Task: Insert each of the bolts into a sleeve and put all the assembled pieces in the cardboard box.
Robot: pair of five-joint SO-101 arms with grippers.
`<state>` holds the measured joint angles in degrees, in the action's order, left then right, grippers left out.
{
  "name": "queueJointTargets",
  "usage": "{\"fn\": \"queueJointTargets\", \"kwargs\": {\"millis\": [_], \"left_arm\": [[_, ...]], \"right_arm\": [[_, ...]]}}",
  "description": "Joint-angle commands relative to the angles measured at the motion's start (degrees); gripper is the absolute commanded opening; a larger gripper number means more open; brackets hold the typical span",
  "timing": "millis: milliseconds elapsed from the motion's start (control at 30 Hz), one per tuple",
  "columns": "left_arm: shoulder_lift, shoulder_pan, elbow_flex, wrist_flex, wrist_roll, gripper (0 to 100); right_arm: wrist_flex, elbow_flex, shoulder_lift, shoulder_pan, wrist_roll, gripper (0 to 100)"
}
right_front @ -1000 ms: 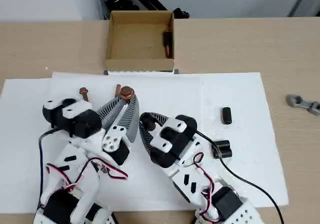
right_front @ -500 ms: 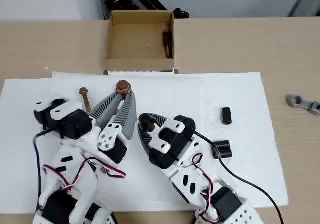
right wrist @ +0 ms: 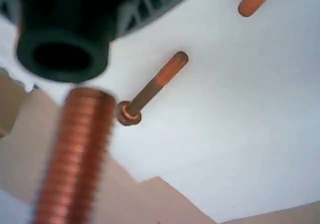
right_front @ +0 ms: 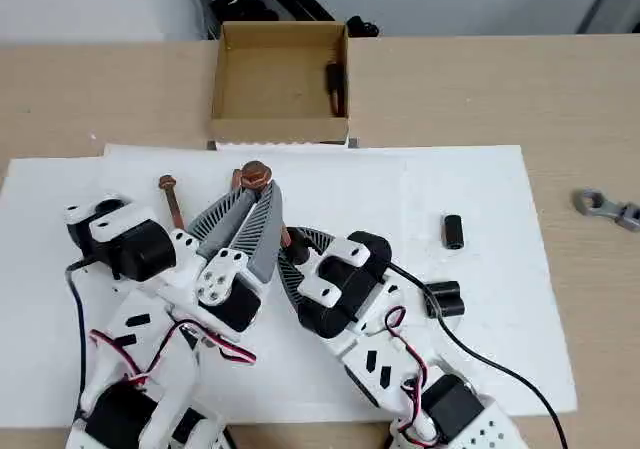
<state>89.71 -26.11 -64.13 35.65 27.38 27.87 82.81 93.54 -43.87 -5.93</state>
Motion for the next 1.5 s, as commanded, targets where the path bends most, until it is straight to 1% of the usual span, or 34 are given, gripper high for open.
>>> {"fn": "queueJointTargets", "kwargs": {"millis": [0,300,400,800,1000,1233,1400,1467], "left_arm": [[0.3,-0.6,0.9,-1.9,0.3,1],[0.6,-0.3,-1.8,-1.9,0.2,1],[0.7,-0.3,-3.7,-4.1,0.2,1],[0.7,-0.2,-4.2,-4.6,-0.8,1],[0.4,4.1,-7.1,-8.8,-0.4,1],[0.4,4.0,-7.9,-9.9,-0.3,1],[0.4,4.0,-7.9,-9.8,1.3,1],[0.5,2.9,-7.9,-9.7,1.3,1]], "right_arm": [[-1.1,-0.5,0.2,-0.5,-0.3,0.2],[-1.0,-0.5,0.4,-0.5,-0.3,0.2],[-1.0,-0.4,0.5,-0.5,-0.3,0.2],[-1.0,-0.4,0.5,-0.5,-0.3,0.2],[-1.0,-0.5,0.5,-0.5,-0.3,0.2],[-1.0,-0.5,0.5,-0.5,-0.3,0.2],[-1.0,-0.5,0.5,-0.5,-0.3,0.2],[-1.0,-0.5,0.5,-0.5,-0.4,0.2]]}}
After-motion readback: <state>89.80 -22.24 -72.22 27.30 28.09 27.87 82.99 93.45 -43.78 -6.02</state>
